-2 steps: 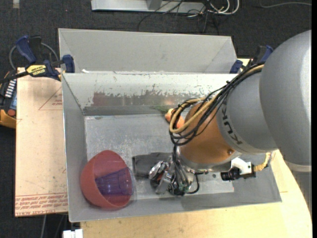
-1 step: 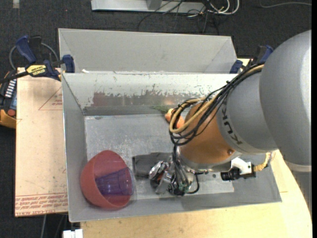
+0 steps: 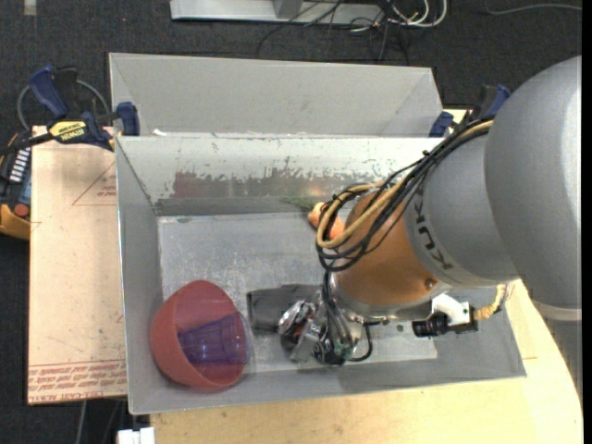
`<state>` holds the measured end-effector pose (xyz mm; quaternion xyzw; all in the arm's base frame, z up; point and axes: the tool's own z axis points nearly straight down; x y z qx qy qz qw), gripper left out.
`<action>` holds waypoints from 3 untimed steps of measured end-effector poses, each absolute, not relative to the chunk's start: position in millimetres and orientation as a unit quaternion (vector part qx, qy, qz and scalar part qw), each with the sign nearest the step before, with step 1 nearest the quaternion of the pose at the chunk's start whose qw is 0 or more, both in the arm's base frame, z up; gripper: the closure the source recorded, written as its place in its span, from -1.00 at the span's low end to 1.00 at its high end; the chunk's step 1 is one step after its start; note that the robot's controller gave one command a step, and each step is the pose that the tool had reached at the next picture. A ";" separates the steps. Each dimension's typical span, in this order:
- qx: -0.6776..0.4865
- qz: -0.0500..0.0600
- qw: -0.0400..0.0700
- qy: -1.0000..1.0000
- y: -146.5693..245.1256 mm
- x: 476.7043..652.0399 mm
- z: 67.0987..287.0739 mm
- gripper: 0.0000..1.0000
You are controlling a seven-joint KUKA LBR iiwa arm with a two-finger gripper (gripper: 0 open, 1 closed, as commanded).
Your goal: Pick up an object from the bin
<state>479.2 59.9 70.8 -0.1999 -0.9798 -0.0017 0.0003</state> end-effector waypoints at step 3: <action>-0.200 -0.001 0.004 -0.980 59.7 477.5 81.1 1.00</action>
Offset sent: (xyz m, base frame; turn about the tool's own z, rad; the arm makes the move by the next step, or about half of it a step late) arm -0.0001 0.0002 0.0139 0.0000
